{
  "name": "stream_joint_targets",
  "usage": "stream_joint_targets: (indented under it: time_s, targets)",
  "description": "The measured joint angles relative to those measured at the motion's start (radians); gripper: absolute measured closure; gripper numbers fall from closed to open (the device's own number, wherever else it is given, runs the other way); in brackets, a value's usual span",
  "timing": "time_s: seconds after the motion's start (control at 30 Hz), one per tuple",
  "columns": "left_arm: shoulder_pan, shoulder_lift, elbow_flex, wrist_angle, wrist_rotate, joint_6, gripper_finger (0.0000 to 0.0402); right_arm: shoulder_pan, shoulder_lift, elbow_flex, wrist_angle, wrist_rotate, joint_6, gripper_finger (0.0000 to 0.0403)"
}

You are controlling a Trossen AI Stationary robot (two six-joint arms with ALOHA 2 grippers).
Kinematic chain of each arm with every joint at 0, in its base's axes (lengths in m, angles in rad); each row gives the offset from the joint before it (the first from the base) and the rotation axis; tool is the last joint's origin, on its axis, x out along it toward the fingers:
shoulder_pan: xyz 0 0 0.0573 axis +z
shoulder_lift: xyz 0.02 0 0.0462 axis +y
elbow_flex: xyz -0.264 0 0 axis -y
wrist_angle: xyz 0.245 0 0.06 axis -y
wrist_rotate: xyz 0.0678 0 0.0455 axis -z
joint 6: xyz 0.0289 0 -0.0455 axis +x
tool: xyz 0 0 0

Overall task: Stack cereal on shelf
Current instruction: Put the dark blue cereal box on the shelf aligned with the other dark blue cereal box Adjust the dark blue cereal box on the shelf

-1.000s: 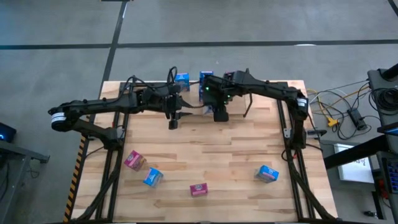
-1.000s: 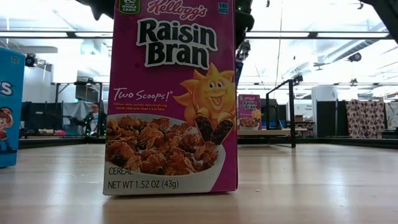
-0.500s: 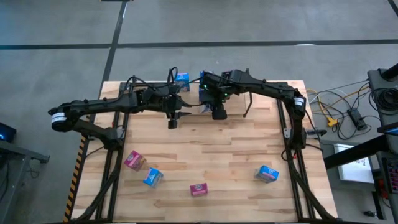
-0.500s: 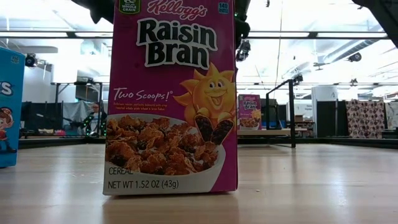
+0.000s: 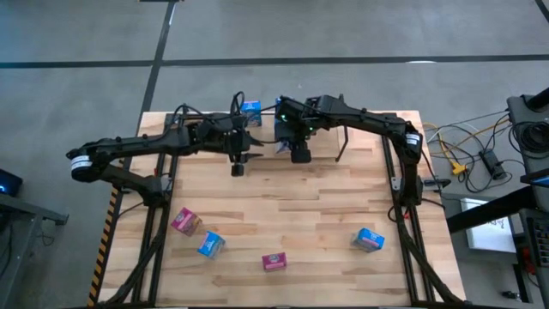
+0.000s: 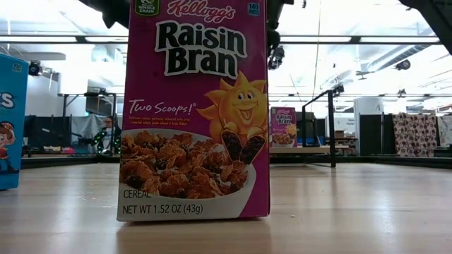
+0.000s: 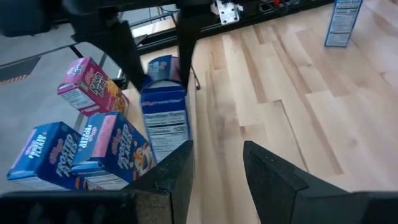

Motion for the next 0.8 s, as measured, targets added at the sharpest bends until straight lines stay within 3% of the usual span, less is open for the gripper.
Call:
stream_joint_targets:
  time_s: [0.8]
  targets:
    - [0.018, 0.000, 0.000, 0.001, -0.018, 0.012, 0.0278, -0.013, -0.001, -0.095, 0.067, 0.001, 0.004, 0.0245]
